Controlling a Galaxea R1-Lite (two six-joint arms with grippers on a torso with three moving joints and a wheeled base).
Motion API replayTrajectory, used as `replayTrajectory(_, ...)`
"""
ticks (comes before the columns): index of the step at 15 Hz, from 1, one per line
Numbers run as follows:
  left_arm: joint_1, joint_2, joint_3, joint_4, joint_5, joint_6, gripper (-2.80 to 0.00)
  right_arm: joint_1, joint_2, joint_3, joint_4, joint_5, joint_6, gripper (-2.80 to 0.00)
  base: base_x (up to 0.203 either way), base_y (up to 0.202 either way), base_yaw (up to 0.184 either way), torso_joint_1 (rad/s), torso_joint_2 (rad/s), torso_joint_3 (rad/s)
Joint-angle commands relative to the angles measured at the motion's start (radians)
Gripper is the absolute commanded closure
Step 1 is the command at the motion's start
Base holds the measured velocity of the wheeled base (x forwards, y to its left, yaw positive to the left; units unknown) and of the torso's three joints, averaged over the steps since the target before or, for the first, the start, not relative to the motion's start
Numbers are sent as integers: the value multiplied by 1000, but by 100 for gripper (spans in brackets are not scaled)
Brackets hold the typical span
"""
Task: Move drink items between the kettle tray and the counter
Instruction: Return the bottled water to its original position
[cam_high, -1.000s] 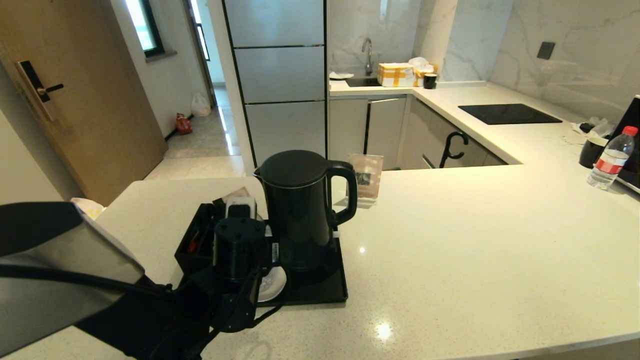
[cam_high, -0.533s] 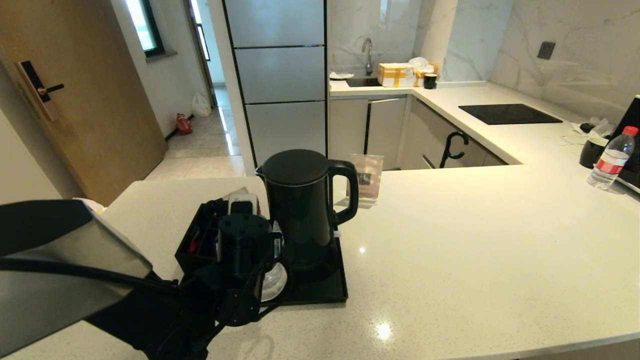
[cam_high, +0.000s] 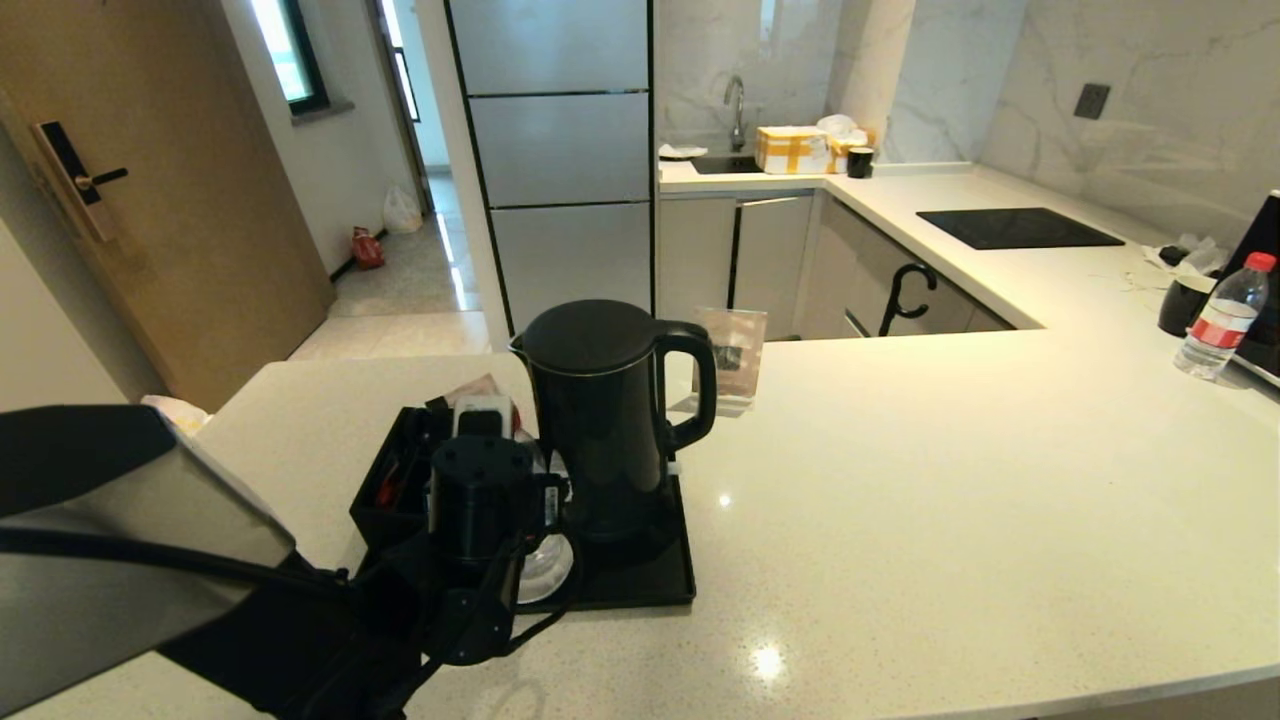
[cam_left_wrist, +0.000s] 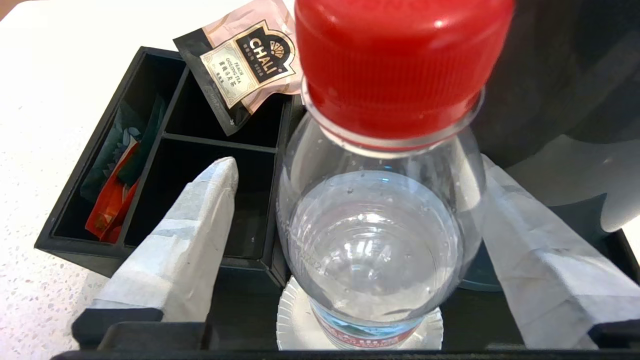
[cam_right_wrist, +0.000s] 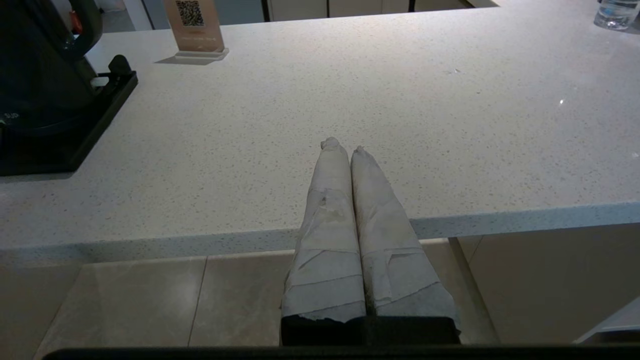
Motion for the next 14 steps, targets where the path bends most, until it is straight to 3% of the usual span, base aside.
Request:
replayTrajectory(1,0,-8,3,-6,6,-1,-280,0,0,2,0,0,-1,0,0,0,0,0,0,0)
replayTrajectory(5,-1,-8,4,-6,6,0,-280,0,1,1,0,0,-1,0,0,0,0,0,0,0)
replayTrajectory(10,-22,-259,220,5,6,44,-280,2,0,0,0,0,-1,0,0,0,0,0,0,0)
replayTrajectory(14,-25,-264,226,6,6,48,-280,2,0,0,0,0,-1,0,0,0,0,0,0,0)
